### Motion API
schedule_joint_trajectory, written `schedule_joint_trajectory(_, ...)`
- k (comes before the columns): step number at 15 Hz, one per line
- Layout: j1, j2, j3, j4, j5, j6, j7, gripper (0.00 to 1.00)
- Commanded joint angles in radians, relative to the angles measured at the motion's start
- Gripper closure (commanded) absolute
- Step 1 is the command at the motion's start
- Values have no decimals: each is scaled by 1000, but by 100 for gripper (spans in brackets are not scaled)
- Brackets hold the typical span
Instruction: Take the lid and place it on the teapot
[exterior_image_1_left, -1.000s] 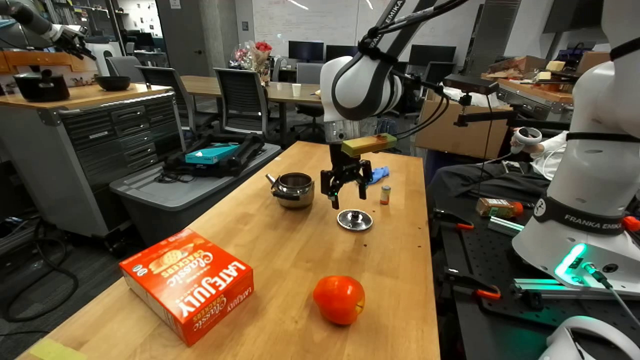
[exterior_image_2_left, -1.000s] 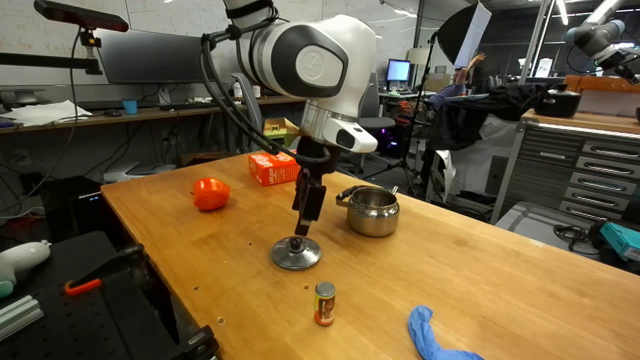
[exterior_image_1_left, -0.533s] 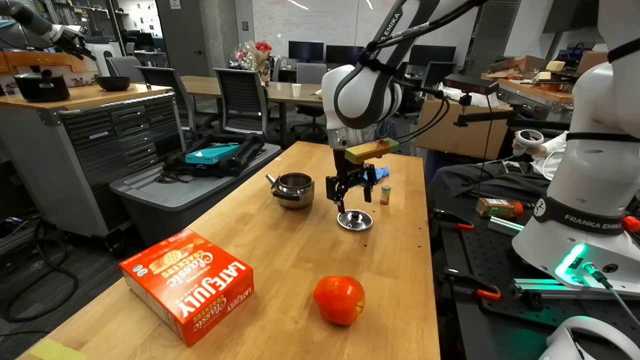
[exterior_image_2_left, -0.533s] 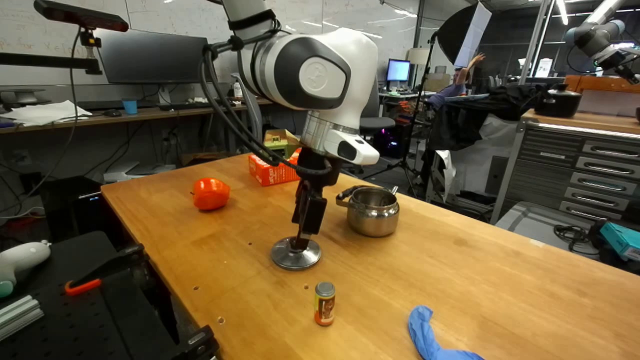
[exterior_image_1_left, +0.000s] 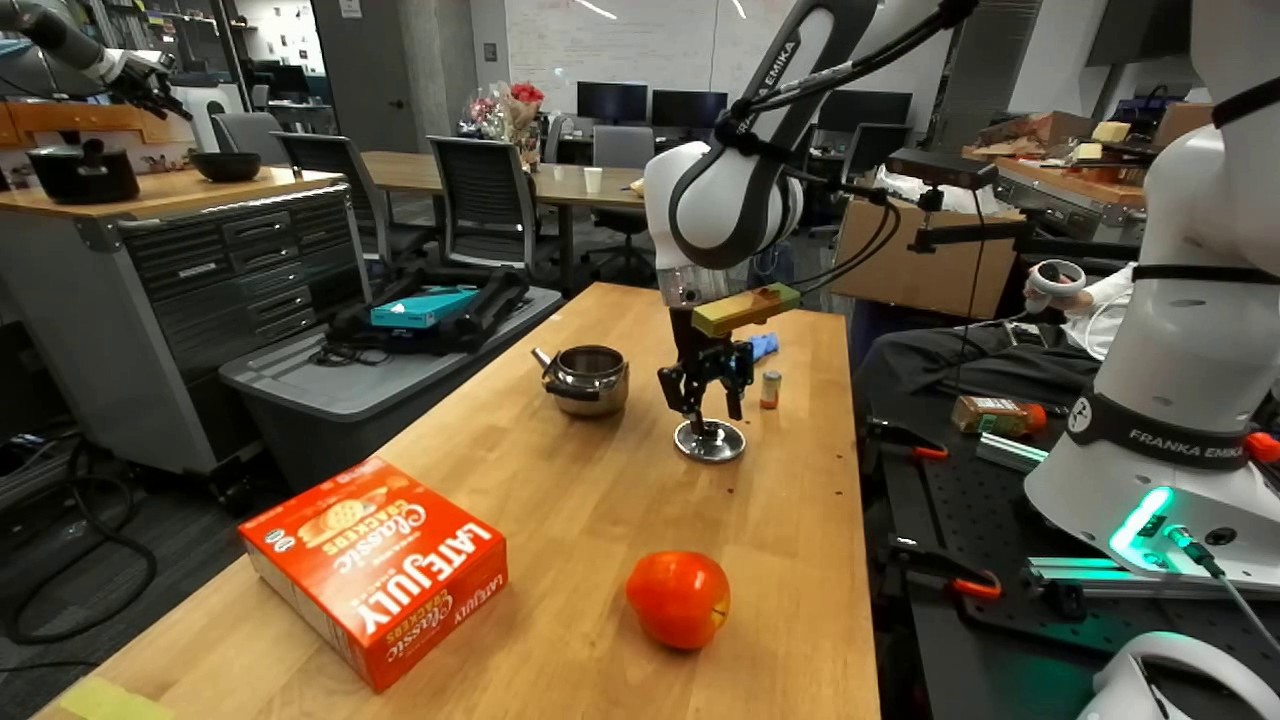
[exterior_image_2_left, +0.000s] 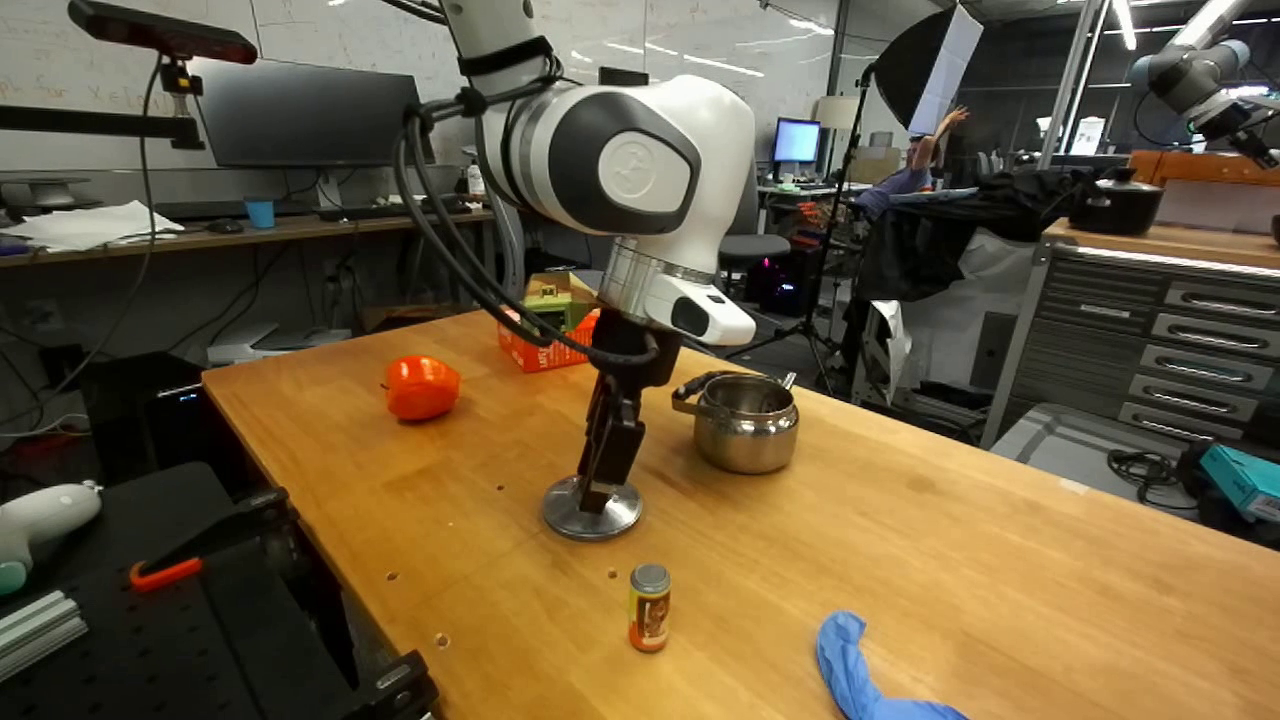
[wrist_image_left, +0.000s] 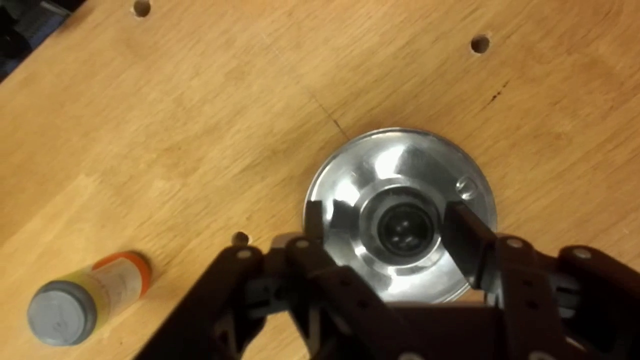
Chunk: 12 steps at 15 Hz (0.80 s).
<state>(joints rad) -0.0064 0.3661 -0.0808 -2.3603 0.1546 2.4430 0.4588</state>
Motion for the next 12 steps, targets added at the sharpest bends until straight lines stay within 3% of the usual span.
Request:
schedule_joint_trajectory(1, 24, 8, -22, 9, -19, 9, 39, 65)
schedule_joint_trajectory(5, 18, 6, -17, 11, 2, 10, 45, 96)
schedule_joint_trajectory(6, 15, 4, -14, 13, 9, 4, 43, 90)
schedule_joint_trajectory(12, 0, -49, 1, 4, 54, -32, 13, 92)
